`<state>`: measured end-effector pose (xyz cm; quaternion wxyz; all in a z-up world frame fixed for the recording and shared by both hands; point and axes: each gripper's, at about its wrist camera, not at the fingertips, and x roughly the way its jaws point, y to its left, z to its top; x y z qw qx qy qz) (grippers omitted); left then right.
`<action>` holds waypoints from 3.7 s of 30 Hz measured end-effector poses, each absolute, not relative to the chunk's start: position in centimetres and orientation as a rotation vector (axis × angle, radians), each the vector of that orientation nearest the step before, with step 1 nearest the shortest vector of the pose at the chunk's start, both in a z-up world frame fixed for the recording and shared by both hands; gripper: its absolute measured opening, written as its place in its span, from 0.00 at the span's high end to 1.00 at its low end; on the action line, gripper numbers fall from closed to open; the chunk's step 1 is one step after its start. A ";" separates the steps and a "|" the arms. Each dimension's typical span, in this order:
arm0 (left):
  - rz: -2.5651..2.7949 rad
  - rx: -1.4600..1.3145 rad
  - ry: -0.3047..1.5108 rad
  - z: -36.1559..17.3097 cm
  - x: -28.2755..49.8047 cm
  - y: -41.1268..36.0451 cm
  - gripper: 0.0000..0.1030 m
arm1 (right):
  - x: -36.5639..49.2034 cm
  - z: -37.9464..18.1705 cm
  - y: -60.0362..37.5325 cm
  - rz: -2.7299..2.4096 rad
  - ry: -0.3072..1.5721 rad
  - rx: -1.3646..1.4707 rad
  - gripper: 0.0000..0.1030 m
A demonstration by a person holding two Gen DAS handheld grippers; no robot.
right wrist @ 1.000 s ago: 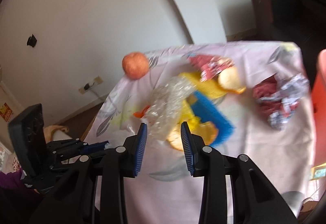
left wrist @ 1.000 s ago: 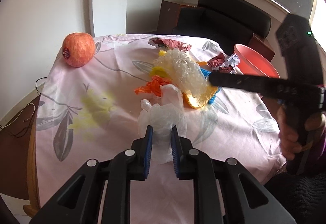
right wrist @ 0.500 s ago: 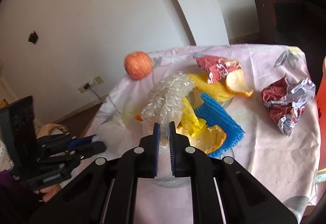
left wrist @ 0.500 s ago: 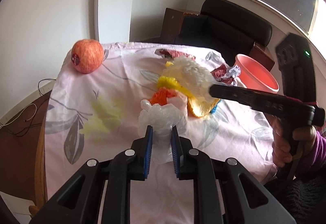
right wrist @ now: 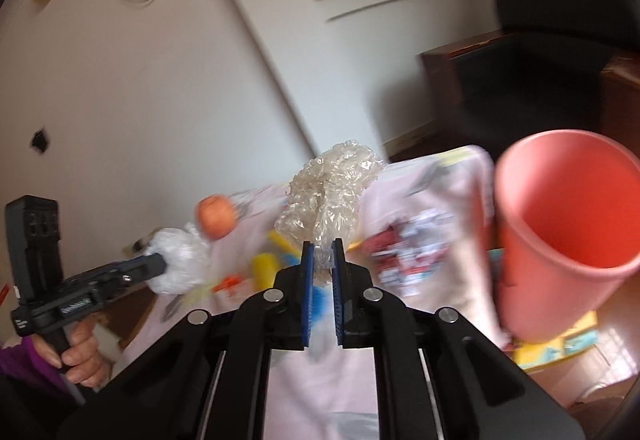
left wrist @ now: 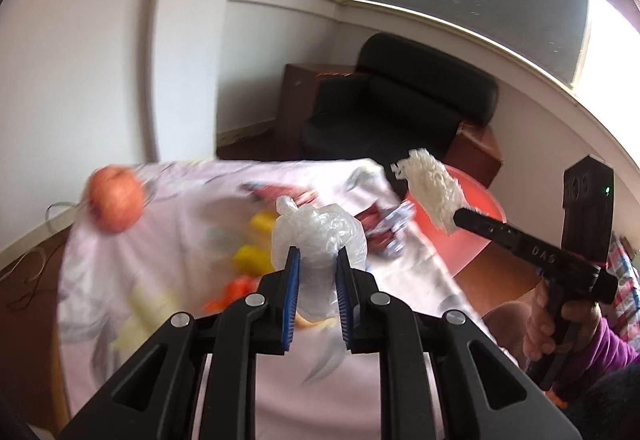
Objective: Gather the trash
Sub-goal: 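Carry the bag and bubble wrap over the bin and release both, then move both tools back over the table toward the foil wrappers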
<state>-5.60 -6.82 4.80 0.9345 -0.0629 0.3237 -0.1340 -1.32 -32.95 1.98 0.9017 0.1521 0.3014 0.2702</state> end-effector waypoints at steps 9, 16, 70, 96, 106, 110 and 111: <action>-0.416 -0.095 0.632 5.9 -1.9 -14.3 0.84 | -1.5 1.3 -39.0 0.387 0.587 0.365 0.91; -0.467 -0.051 0.646 5.9 0.6 -18.7 0.84 | -1.1 1.1 -41.3 0.331 0.555 0.373 0.91; -0.480 0.026 0.693 3.2 9.1 -28.7 0.49 | 2.1 -2.0 -45.7 0.119 0.573 0.500 0.64; -0.341 -0.040 0.726 3.7 5.7 -20.7 0.43 | 0.9 -2.1 -44.3 0.202 0.583 0.484 0.64; -0.337 -0.059 0.704 4.7 4.5 -19.1 0.42 | 0.4 -1.5 -43.1 0.225 0.583 0.456 0.64; -0.328 -0.069 0.694 5.1 3.9 -18.1 0.42 | 0.0 -1.5 -42.7 0.230 0.591 0.450 0.64; -0.326 -0.072 0.693 5.2 3.8 -18.0 0.42 | -0.1 -1.6 -42.6 0.233 0.593 0.453 0.64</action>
